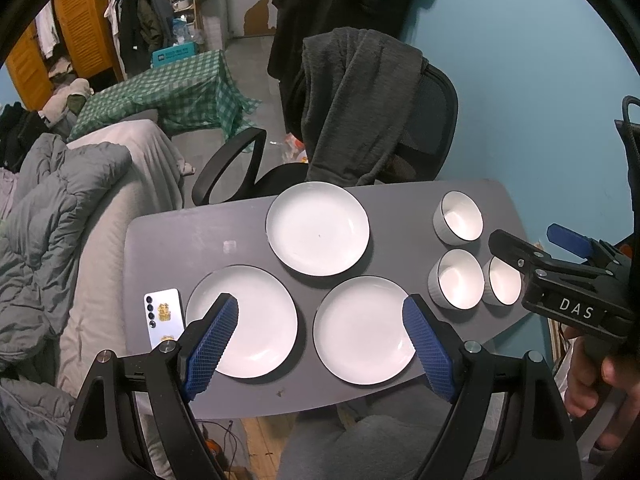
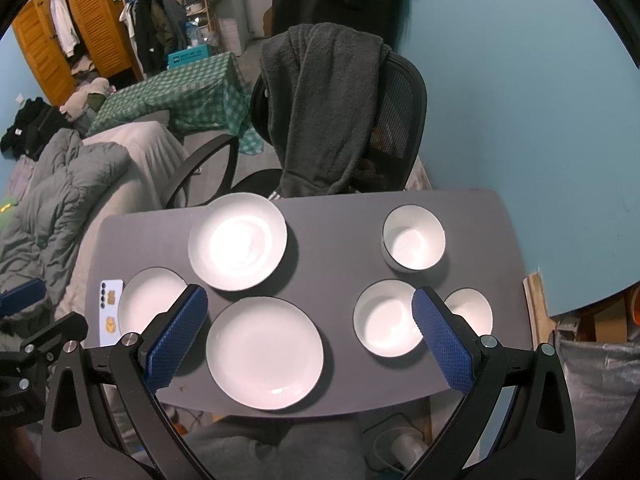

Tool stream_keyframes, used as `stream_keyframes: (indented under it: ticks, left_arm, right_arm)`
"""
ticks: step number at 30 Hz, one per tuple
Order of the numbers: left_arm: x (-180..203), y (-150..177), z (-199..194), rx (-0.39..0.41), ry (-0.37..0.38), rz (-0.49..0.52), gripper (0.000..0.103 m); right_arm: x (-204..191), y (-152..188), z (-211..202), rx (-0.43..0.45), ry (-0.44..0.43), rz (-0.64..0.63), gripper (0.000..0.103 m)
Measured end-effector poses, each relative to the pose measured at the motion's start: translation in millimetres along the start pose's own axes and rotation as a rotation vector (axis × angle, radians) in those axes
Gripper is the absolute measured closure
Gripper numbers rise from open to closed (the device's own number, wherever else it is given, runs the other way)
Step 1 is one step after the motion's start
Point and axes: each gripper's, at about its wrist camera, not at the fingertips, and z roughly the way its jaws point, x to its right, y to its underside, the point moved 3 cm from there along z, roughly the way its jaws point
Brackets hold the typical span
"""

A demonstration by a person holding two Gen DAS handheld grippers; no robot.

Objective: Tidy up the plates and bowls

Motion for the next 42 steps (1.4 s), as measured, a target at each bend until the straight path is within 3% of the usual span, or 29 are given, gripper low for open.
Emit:
stream_keyframes:
  ticks: [17,29,36,42]
  left_arm:
    - [4,2,-1,-0.006,0.005,0.011,0.017]
    - [-17,3,42,-0.043,-0.053,0.090,0.017]
    - [-27,22,80,-0.103,-0.041,0.070,0.017]
    - [-29,42,112,-0.138,-0.081,0.104,0.017]
  right_arm:
    - [3,3,-3,-0.002,-0.004,-0.003,0.002]
    - [15,10,32,-0.028,-0.020,-0.071,0.002]
    - [25,20,79,-0.123,-0.160,-0.102,0.002]
    - [26,36,119,-0.202,-0.210,-0.106,0.002]
